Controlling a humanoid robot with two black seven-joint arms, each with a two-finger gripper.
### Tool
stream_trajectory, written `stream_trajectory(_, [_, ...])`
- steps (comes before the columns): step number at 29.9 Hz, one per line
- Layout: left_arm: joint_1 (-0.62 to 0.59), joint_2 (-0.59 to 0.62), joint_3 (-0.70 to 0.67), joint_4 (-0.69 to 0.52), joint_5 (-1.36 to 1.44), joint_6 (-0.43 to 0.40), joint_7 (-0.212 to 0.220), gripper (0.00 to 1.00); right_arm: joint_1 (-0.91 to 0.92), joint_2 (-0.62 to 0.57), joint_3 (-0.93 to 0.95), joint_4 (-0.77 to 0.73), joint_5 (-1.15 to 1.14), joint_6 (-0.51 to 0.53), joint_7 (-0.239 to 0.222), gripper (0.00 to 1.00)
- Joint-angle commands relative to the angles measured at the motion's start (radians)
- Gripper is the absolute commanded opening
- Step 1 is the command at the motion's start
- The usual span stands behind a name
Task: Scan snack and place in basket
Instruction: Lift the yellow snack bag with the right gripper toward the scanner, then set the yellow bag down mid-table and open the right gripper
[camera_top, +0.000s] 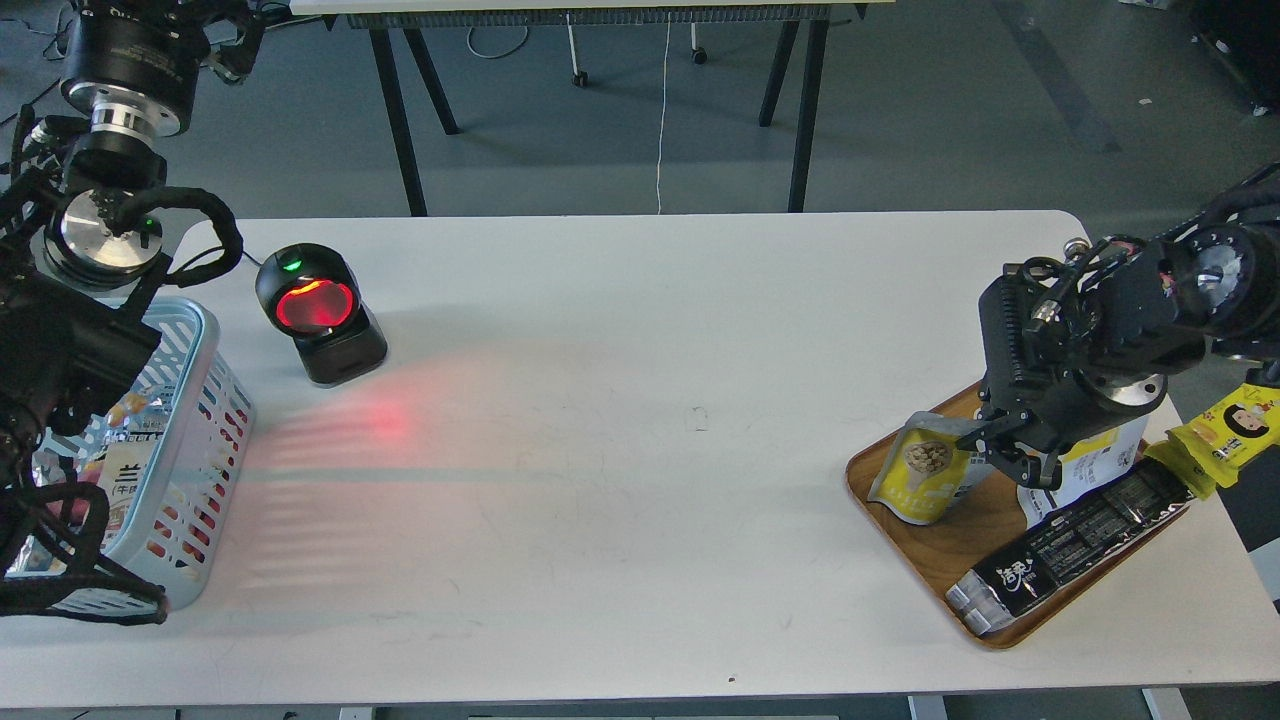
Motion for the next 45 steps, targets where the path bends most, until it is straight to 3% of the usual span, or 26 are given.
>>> stream_trajectory(1, [-0.003, 0.0, -0.001, 0.0, 0.0, 0.0, 0.0, 0.99, 0.046, 0.001, 0.044, 0.001, 0.053, 0.0, 0.0, 0.0])
stream_trajectory(9, [-0.003, -0.002, 0.004, 0.0, 0.0, 0.0, 0.0, 0.99, 0.11, 0.148, 0.153, -0.024, 0.278, 0.005, 0.0, 0.0])
stream_trajectory(17, [-0.003, 0.0, 0.007, 0.0, 0.0, 0.0, 0.003, 0.99, 0.1, 0.362, 0.227, -0.223, 0.439, 0.006, 0.0, 0.0])
stream_trajectory(37, [0.01, -0.009, 0.009, 0.0, 0.002, 0.0, 0.003, 0.99, -0.035, 0.632, 0.269, -0.39, 0.462, 0.005, 0.0, 0.0])
stream_trajectory(45, [0.011, -0.005, 0.009, 0.002, 0.0, 0.0, 0.003, 0.99, -0.064, 0.671, 0.267, -0.427, 0.462, 0.005, 0.0, 0.0])
